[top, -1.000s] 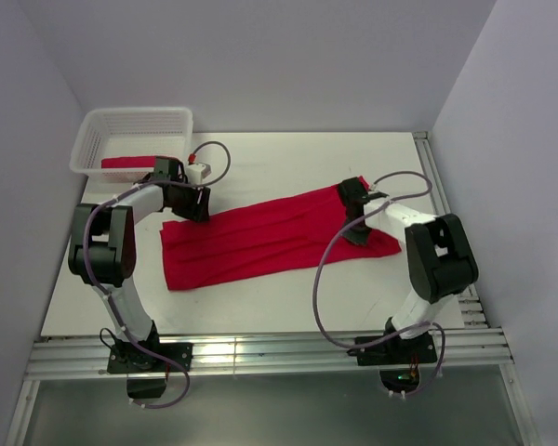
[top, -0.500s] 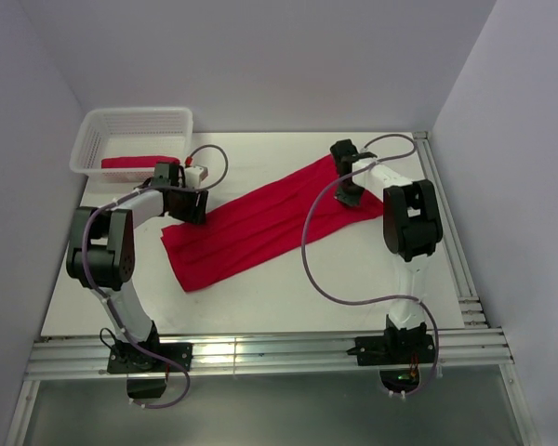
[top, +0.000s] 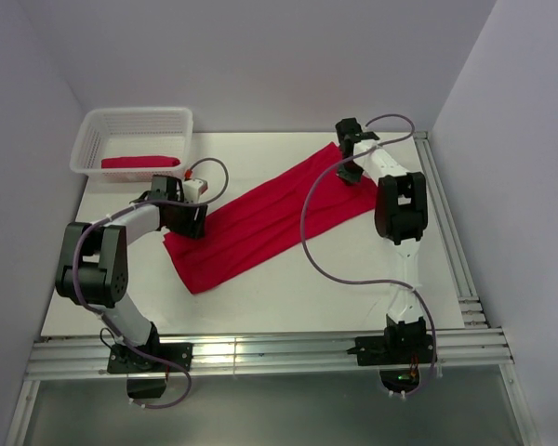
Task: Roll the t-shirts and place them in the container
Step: Fold the tshirt
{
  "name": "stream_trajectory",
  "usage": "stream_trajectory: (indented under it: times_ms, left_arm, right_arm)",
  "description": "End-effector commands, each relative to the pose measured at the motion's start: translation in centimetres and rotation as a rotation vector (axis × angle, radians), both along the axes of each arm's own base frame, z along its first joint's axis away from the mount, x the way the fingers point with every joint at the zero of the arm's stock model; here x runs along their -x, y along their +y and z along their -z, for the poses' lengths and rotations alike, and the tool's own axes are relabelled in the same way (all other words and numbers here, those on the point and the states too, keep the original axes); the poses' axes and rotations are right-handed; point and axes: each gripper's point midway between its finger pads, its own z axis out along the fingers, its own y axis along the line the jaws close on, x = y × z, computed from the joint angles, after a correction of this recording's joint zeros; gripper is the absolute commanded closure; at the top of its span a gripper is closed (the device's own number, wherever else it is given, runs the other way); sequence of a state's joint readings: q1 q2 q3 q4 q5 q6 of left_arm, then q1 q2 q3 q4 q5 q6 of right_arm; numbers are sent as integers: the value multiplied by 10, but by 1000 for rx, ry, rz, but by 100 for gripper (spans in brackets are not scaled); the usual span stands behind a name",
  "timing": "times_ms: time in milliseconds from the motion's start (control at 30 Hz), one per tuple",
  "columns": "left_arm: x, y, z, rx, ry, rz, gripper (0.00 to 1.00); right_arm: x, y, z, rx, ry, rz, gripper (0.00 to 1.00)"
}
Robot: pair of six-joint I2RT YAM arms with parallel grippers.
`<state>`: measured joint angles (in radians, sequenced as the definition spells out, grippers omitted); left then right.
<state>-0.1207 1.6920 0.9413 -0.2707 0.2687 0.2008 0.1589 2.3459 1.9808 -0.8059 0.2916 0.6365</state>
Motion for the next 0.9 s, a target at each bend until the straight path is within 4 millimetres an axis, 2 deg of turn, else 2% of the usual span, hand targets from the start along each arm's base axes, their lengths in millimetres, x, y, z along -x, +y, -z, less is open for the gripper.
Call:
stream_trajectory:
  times_ms: [0,33,67,100,133,167,200,233,267,300,333,367,400,433,467,500,567,733,867]
  left_arm:
    - [31,-7,11,16,114,21,36]
    - [29,-7,10,13,107,17,36]
    - [29,-7,9,15,111,17,36]
    - [30,-9,8,28,116,24,36]
    - [31,-11,8,35,121,25,36]
    - [32,-13,8,47,127,31,36]
    - [35,-15,8,56,138,37,36]
    - [36,-15,9,55,140,39,36]
    - [37,-14,10,51,141,38,36]
    - [36,-14,11,49,137,39,36]
    - [36,-12,11,42,133,35,36]
    - [36,-12,11,43,134,39,36]
    - [37,-12,11,46,136,38,36]
    - [37,-13,10,48,136,39,35]
    - [36,-13,9,46,135,38,35]
    - [35,-13,9,43,132,39,35]
    - [34,-11,9,36,133,37,35]
    - [35,-9,11,22,133,43,35]
    - [40,-6,13,5,144,54,35]
  right_arm:
    - [1,-3,-12,-7,-12,-20,100]
    - [1,-2,-33,-16,-59,-22,99]
    - [5,-1,-38,-22,-75,-28,98]
    - [14,-3,-33,-23,-68,-25,97]
    - [19,-5,-52,-23,-100,-22,96]
    - [25,-10,-55,-17,-99,-7,96]
    - [38,-15,-48,-12,-74,3,95]
    - [43,-16,-62,-24,-109,3,95]
    - [49,-16,-62,-32,-114,1,93]
    - [62,-13,-51,-51,-91,-5,92]
    - [67,-12,-60,-64,-114,0,92]
    - [73,-12,-59,-74,-115,4,91]
    - [85,-10,-48,-85,-102,3,90]
    - [89,-6,-55,-113,-129,-6,89]
    - [94,-4,-54,-129,-135,-3,88]
    - [103,-3,-44,-140,-127,0,88]
    - [112,6,-36,-187,-112,-13,87]
    - [113,18,-9,-201,-52,-8,87]
    - [107,17,1,-188,-27,18,88]
